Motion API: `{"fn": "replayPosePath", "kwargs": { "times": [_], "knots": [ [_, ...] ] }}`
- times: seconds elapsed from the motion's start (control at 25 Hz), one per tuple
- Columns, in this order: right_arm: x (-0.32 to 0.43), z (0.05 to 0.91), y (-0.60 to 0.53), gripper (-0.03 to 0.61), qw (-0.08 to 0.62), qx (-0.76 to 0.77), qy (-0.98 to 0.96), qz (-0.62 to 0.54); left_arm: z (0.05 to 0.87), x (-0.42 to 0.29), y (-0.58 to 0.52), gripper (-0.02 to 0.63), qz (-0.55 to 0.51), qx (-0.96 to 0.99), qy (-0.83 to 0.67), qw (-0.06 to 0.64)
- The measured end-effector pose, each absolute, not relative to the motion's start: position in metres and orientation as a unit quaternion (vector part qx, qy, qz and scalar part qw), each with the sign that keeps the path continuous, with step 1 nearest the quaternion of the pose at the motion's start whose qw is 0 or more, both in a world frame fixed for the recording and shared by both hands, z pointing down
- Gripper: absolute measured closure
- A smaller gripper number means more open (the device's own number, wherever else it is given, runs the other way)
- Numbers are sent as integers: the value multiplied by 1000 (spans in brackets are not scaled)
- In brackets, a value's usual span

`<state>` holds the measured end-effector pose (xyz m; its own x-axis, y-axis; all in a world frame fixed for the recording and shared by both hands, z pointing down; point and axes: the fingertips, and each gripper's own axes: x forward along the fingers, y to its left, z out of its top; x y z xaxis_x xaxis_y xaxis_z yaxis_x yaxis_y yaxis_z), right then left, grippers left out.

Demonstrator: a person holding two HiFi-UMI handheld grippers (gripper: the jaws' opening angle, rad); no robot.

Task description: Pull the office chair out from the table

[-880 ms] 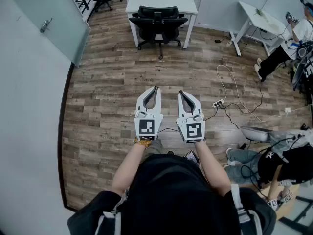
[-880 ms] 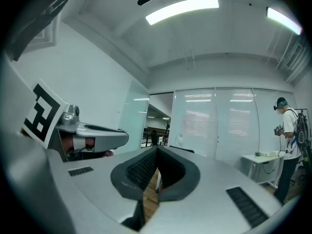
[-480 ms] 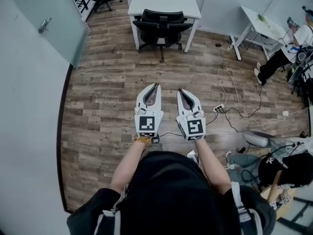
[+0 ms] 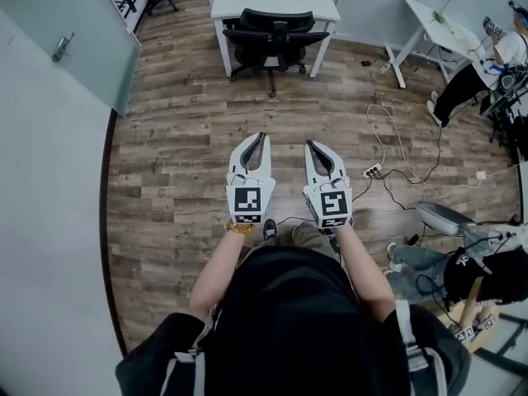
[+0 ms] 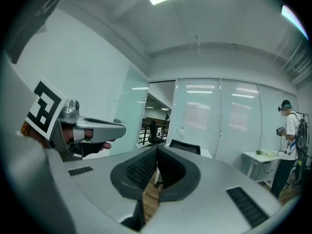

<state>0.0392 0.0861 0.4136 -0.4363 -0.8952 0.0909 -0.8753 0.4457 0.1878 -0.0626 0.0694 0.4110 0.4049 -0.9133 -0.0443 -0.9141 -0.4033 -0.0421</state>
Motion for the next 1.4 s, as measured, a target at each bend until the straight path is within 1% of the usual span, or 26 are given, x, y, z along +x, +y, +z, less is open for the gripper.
{"fn": "replayPosePath", "kwargs": {
  "times": [0.24, 0.52, 0.88, 1.4],
  "knots": [
    [31, 415, 71, 572, 103, 526, -842, -62, 422, -82, 55, 583, 8, -834, 551, 12],
    [21, 417, 49, 572, 106, 520, -844, -70, 425, -92, 37, 583, 11, -830, 557, 10],
    [13, 418, 19, 572, 97, 511, -852, -62, 421, -91, 12, 583, 6, -827, 561, 15],
    [42, 440, -60, 572, 92, 512, -853, -33, 438, -67, -62, 583, -34, -829, 558, 18]
  ]
}}
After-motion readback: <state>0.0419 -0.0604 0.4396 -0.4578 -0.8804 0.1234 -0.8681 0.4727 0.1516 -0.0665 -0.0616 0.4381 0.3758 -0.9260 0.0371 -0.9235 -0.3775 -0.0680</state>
